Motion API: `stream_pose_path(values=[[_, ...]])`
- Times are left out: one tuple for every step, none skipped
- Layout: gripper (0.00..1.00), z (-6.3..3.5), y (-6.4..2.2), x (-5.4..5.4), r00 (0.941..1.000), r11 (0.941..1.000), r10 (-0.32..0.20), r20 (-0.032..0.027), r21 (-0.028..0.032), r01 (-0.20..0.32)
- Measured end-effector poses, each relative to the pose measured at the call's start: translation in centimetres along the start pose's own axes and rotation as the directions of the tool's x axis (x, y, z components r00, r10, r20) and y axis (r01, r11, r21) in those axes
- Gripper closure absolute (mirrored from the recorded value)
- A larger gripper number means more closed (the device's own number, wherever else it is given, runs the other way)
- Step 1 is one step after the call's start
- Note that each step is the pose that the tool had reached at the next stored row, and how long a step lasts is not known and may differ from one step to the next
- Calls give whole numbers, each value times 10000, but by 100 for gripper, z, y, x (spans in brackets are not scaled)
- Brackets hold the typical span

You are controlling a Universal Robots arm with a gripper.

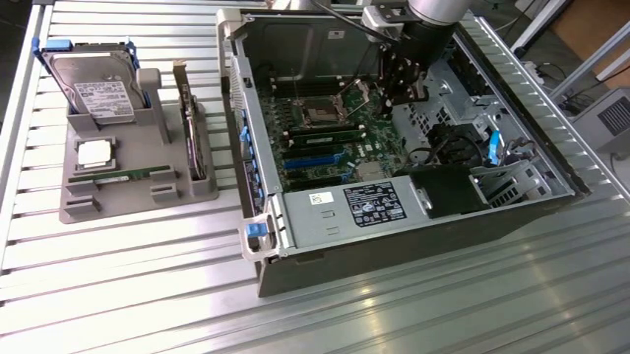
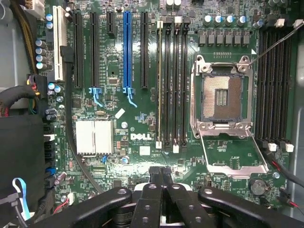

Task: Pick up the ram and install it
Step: 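Press down the ram until it locks into place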

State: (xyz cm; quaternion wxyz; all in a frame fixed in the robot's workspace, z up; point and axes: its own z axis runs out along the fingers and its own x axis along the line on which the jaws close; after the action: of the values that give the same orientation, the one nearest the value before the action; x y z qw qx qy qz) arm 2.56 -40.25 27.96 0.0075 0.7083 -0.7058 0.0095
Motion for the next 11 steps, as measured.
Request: stream_pose_path(values=[[90, 0, 0, 0, 10000, 10000, 0, 1, 0, 0], [90, -1, 0, 0, 10000, 10000, 0, -2, -1, 0], [90, -1, 0, 0, 10000, 10000, 0, -2, -1, 0], [90, -1, 0, 0, 10000, 10000, 0, -2, -1, 0], [90, -1, 0, 0, 10000, 10000, 0, -2, -1, 0], [90, -1, 0, 0, 10000, 10000, -1, -2, -1, 1], [90, -1, 0, 0, 10000, 10000, 0, -2, -1, 0], [90, -1, 0, 0, 10000, 10000, -1, -2, -1, 1], [90, -2, 0, 0, 10000, 10000, 7, -3, -1, -7], [90, -1, 0, 0, 10000, 10000, 17, -2, -1, -17], [90, -1, 0, 0, 10000, 10000, 24, -2, -2, -24]])
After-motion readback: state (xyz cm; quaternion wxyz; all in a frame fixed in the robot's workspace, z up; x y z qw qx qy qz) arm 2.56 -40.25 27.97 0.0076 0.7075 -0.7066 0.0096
